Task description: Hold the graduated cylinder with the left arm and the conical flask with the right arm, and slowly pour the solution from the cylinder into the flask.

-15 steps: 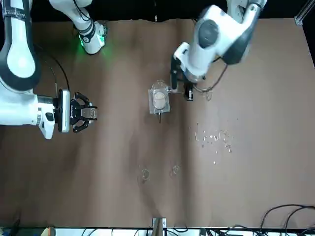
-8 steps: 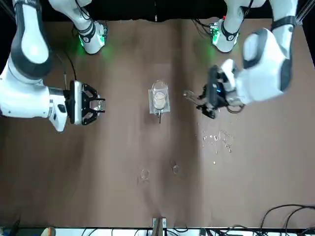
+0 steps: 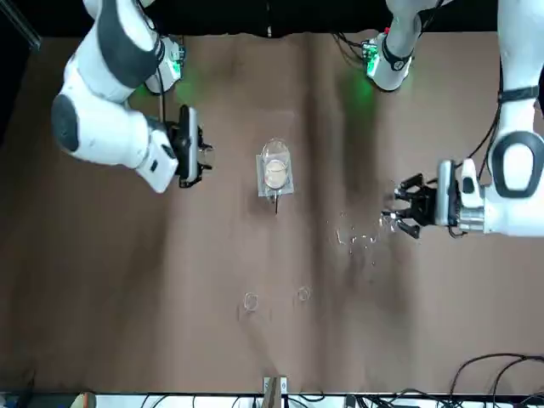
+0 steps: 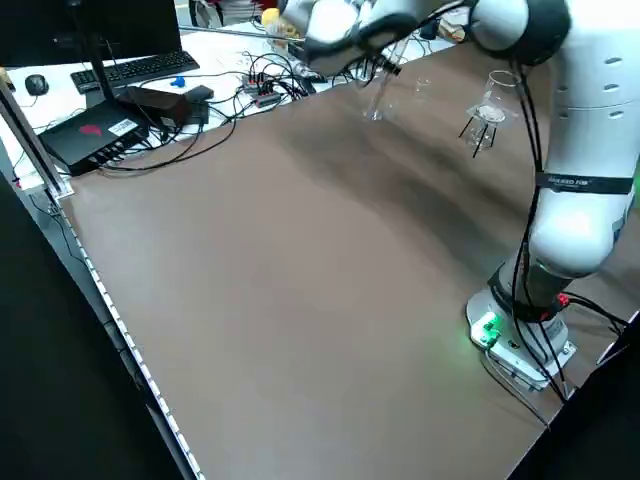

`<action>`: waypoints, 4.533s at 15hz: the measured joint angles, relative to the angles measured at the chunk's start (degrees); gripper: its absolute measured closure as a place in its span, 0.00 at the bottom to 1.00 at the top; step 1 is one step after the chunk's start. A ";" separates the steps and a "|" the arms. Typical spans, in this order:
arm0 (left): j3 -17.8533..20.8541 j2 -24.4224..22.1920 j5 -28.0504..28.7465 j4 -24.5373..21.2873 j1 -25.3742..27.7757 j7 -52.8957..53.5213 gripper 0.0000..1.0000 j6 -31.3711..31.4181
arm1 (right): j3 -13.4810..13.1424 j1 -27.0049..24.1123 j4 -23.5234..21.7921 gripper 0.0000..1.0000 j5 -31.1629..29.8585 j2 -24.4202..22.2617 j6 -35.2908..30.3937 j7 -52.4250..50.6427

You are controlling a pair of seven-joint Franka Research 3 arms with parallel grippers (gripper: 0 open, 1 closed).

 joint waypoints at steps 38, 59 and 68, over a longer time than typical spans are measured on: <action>0.22 19.01 -2.40 0.32 15.45 21.29 0.20 -4.02 | -0.04 25.07 13.36 0.61 -32.70 11.41 0.72 30.51; 0.17 -5.85 31.89 7.23 15.26 -36.45 0.00 -4.74 | -0.03 30.51 15.92 0.61 -46.22 15.66 -1.70 31.11; -0.07 -10.60 47.47 7.13 -2.84 -79.31 0.00 -4.22 | -0.02 33.33 15.92 0.61 -51.52 16.11 -2.49 31.11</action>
